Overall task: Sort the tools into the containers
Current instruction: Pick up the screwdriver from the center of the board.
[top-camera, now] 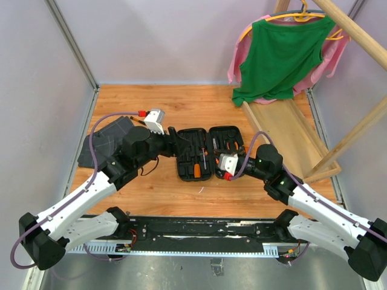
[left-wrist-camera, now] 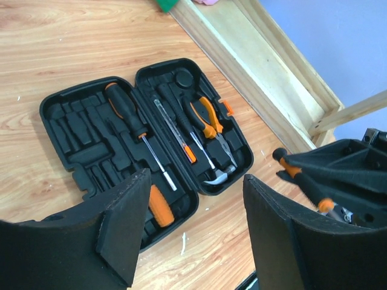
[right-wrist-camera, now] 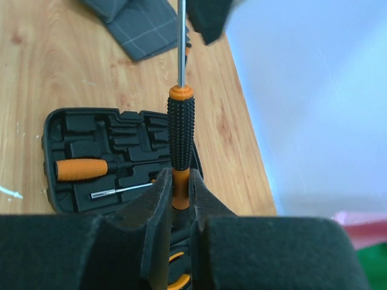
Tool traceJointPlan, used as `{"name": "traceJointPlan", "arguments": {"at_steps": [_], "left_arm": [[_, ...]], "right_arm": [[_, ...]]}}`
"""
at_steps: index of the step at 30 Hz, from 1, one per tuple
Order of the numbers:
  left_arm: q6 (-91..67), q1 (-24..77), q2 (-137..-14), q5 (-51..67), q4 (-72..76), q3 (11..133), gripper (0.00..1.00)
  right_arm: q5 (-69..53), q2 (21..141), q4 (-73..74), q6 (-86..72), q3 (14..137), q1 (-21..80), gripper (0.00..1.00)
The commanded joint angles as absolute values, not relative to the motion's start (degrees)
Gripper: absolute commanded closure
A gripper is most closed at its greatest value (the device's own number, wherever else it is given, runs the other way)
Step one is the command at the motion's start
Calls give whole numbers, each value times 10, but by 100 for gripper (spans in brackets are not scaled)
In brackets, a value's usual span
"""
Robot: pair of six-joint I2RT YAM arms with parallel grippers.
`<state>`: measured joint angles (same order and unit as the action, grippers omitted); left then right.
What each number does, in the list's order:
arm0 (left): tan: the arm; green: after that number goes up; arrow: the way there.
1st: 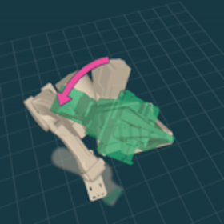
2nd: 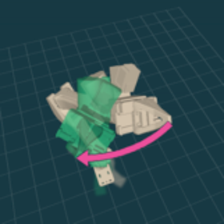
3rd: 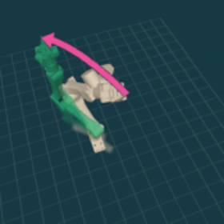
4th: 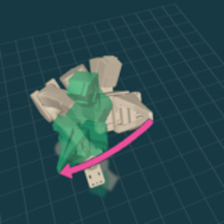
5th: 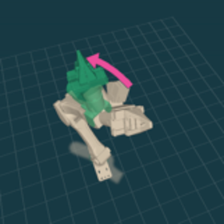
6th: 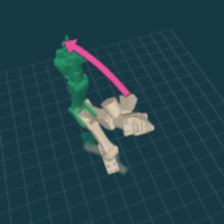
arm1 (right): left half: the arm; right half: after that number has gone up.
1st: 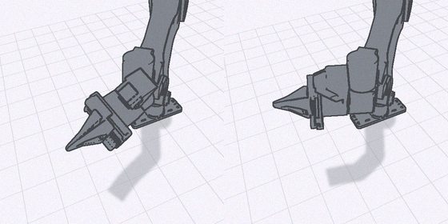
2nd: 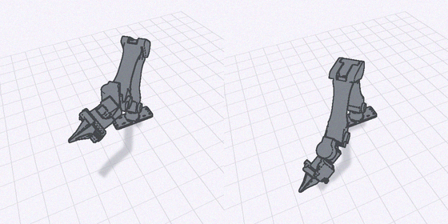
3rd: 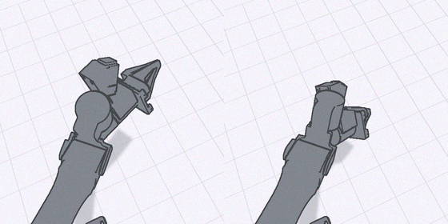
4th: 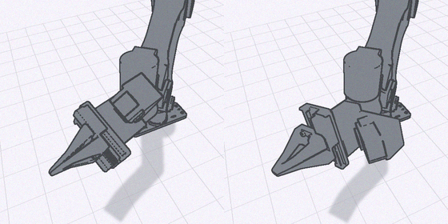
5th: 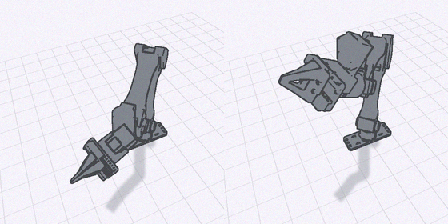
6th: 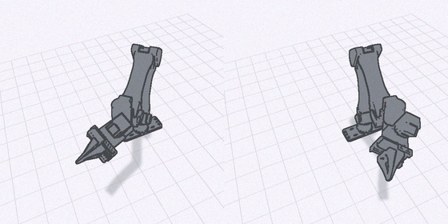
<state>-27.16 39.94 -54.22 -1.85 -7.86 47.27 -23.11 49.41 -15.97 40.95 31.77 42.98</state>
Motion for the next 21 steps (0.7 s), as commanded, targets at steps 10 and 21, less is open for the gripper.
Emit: {"name": "traceJointPlan", "arguments": {"at_steps": [10,21], "left_arm": [[-234,403,-531,14,-122,513,23],[-205,403,-525,103,-128,513,22]], "right_arm": [[-278,529,-15,751,395,458,99],[-210,563,12,891,432,465,99]]}}
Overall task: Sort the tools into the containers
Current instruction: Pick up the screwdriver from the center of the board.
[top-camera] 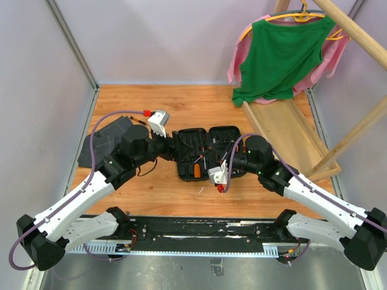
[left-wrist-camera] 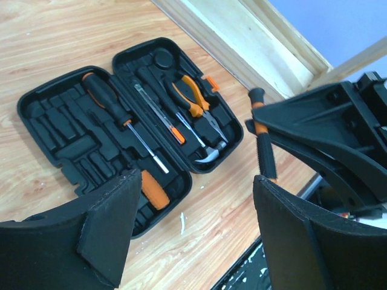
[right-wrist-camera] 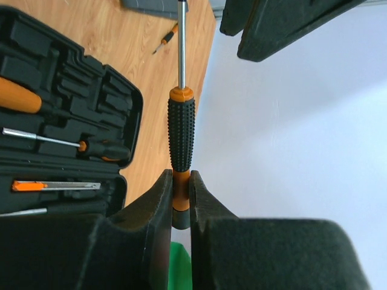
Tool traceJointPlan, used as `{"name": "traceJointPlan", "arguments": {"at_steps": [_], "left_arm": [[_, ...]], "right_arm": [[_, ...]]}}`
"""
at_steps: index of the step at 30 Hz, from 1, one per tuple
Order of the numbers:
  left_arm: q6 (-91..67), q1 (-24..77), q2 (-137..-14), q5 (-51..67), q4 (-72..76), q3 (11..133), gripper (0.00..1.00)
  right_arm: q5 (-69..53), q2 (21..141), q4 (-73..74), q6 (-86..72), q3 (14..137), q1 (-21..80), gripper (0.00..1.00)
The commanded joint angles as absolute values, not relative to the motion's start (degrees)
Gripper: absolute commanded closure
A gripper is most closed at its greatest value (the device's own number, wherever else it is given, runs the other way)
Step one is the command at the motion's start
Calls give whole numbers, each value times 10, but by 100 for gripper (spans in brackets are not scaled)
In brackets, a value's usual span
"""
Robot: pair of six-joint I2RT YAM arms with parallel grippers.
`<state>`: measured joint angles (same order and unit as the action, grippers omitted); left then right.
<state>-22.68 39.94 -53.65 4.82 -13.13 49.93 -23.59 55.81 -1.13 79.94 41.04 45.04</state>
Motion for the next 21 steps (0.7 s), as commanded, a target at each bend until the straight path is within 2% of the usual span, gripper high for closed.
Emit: {"name": "traceJointPlan", "arguments": {"at_steps": [1,14,21], "left_arm": [[-203,403,-526,109,-127,514,22],[-200,403,-584,165,-109,526,23],[-219,403,-614,203,-73,521,27]], "right_arm": [[-208,563,6,896,430,465,99],[-247,595,29,979,462,466,99],[-261,616,7,989,466,472,99]]}}
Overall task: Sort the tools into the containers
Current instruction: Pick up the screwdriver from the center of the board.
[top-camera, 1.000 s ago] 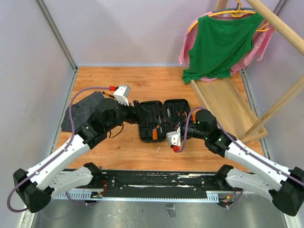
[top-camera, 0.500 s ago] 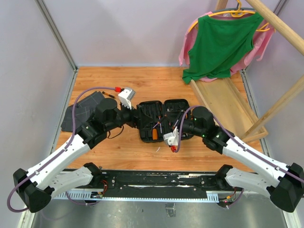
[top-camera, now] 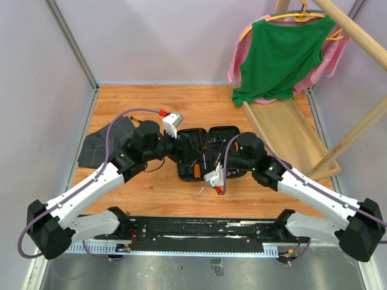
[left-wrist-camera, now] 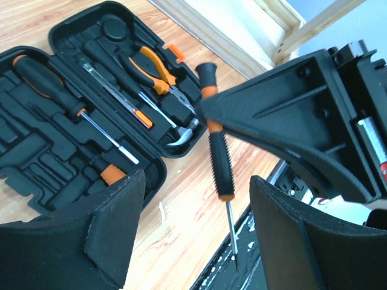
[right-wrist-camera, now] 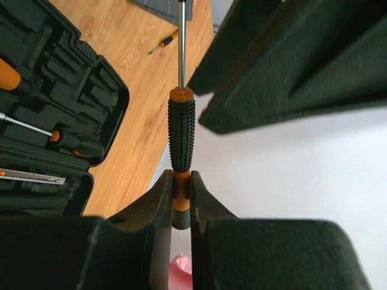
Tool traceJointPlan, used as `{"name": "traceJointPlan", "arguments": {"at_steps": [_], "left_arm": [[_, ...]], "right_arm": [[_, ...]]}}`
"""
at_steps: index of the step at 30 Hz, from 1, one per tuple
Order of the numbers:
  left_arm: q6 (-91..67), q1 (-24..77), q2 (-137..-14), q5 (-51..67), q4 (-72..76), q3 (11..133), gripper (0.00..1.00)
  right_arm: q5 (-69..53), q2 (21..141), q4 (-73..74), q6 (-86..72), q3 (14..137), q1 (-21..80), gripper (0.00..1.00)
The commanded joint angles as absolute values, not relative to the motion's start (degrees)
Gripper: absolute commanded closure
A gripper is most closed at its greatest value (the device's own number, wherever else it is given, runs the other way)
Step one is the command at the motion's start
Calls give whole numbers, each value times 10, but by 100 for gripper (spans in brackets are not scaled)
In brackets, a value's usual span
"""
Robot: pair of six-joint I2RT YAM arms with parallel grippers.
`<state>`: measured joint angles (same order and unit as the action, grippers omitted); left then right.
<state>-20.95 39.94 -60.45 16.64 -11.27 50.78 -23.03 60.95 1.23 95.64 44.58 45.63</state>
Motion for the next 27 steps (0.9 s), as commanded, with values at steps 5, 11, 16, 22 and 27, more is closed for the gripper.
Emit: {"name": "traceJointPlan", "arguments": {"at_steps": [5,11,16,22,27], "left_arm": [[-229,403,-622,211,-54,513,31],[-236,403,-629,233,-43,506,41],[-235,403,-632,246,-41,503,48],[-229,403,-635,249,-46,503,54],[-227,403,-638,251,-49,504,56]], "right_arm": [[-264,619,-1,991,465,479,99],[-261,622,-14,994,464,479,97],[-250,628,-24,997,467,480,96],[-237,625,-41,998,461,480,95],[-227,621,-48,999,459,480,93]]}}
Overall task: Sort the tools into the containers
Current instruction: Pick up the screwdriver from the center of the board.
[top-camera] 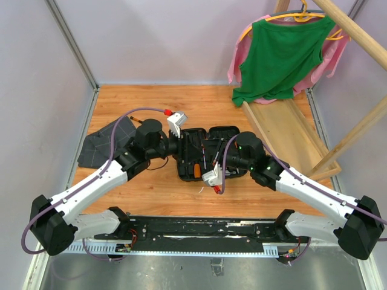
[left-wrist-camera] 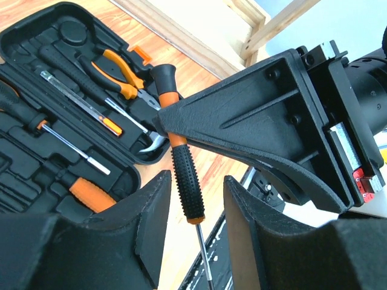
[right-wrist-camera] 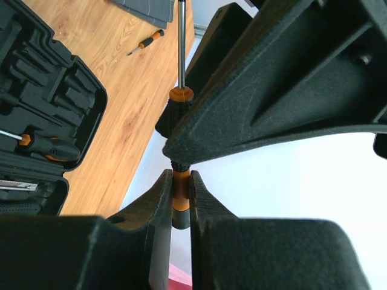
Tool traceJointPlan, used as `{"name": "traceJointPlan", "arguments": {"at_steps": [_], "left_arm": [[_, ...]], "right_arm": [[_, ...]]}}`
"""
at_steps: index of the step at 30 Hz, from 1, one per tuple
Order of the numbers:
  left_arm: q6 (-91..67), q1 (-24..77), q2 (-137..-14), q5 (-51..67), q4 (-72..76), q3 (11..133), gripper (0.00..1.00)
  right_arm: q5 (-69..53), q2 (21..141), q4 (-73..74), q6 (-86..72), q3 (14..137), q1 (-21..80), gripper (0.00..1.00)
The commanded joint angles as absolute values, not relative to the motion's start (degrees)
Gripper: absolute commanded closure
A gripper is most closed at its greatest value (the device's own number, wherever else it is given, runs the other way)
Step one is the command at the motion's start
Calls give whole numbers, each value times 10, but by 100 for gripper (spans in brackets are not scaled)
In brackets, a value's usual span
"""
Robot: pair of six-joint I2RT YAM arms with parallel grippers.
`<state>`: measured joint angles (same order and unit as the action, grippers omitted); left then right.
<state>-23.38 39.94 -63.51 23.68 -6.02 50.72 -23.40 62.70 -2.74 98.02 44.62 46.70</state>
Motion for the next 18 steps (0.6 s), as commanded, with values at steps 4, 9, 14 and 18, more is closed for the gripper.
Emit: {"name": "traceJointPlan", "arguments": {"at_steps": [4,9,14,18], "left_arm": [[-228,403,-639,252,-48,504,66],[-229,403,-638,246,-48,505,88],[-227,403,-636,232,-51,508,99],[-226,403,-635,215,-56,510,99]], "right_arm": [[-228,619,-48,998,456,481,93],[-229,618,-45,998,454,480,91],[-239,610,-20,990,458,480,75],[-246,595,5,980,459,480,64]]}}
